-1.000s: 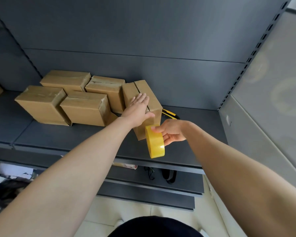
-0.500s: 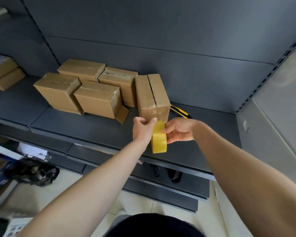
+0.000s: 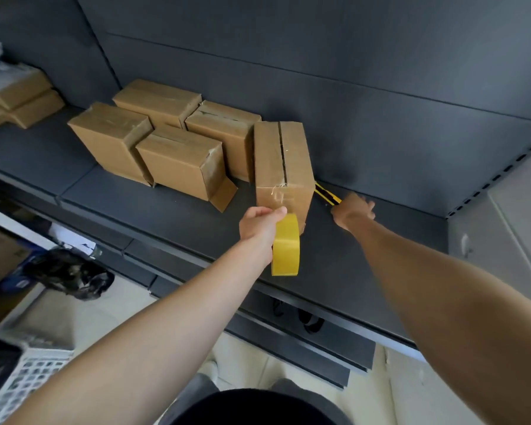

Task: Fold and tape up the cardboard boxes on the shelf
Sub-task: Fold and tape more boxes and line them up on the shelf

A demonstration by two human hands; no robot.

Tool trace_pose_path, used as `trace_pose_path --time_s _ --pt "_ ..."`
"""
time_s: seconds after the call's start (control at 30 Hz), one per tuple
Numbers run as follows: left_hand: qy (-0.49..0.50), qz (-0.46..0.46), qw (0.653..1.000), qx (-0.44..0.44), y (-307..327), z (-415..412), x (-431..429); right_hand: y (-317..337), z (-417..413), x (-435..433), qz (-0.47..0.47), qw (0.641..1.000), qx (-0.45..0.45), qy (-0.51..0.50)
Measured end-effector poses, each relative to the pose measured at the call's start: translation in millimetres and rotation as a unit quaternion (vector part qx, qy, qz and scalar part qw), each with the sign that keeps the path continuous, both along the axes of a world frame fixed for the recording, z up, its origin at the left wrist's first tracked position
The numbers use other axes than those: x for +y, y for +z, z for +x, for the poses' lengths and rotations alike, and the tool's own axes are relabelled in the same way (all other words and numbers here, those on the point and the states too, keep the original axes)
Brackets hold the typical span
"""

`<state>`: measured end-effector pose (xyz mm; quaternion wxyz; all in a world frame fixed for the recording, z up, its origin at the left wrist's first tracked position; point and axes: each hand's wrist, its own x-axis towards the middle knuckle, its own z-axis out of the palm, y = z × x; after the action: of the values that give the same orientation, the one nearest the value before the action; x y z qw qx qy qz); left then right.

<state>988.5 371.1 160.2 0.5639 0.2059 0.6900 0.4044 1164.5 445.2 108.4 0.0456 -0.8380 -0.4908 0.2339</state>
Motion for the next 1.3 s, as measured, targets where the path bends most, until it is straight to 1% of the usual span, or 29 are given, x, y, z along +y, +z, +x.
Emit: trace_pose_path --time_s 0.1,0.17,0.3,0.37,0.43,0.57,0.63,0.7,0.8,0.87,0.93,1.03,1.3 --pt "0.008 0.016 1.000 0.002 0 1 -1 -12 -4 9 -0.014 0.999 -0.021 0.025" --pt "0.011 0.011 1.000 -0.001 2 2 0 -19 -2 10 -0.025 0.999 -0.030 0.029" --pt "0.003 0.006 1.000 0.003 3 3 3 -24 -1 4 -0.009 0.997 -0.063 0.045" --pt "-0.004 0.007 1.000 0.005 4 3 4 -23 0 -3 0.003 0.999 -0.031 0.028" --pt "-0.010 0.005 1.000 0.008 4 3 5 -21 5 -15 0.017 1.000 0.017 -0.011" --pt "-0.030 0.001 1.000 -0.007 8 0 9 -12 21 -51 0.116 0.986 0.105 -0.063" --pt "-0.038 0.002 0.999 -0.021 10 -1 9 -4 29 -69 0.166 0.976 0.129 -0.059" --pt "-0.044 0.001 0.999 -0.031 11 -1 10 4 34 -82 0.209 0.969 0.127 -0.022" --pt "-0.050 -0.002 0.998 -0.047 13 -1 12 15 34 -91 0.249 0.962 0.089 0.064" --pt "-0.052 -0.001 0.997 -0.064 13 -2 14 19 29 -91 0.245 0.960 0.039 0.130" --pt "-0.055 -0.003 0.996 -0.075 13 -3 15 20 22 -89 0.224 0.959 -0.012 0.172" --pt "-0.070 -0.016 0.995 -0.072 12 -7 16 19 12 -85 0.181 0.960 -0.071 0.202" --pt "-0.103 -0.069 0.988 -0.092 18 -19 24 20 -2 -70 0.135 0.954 -0.145 0.226"
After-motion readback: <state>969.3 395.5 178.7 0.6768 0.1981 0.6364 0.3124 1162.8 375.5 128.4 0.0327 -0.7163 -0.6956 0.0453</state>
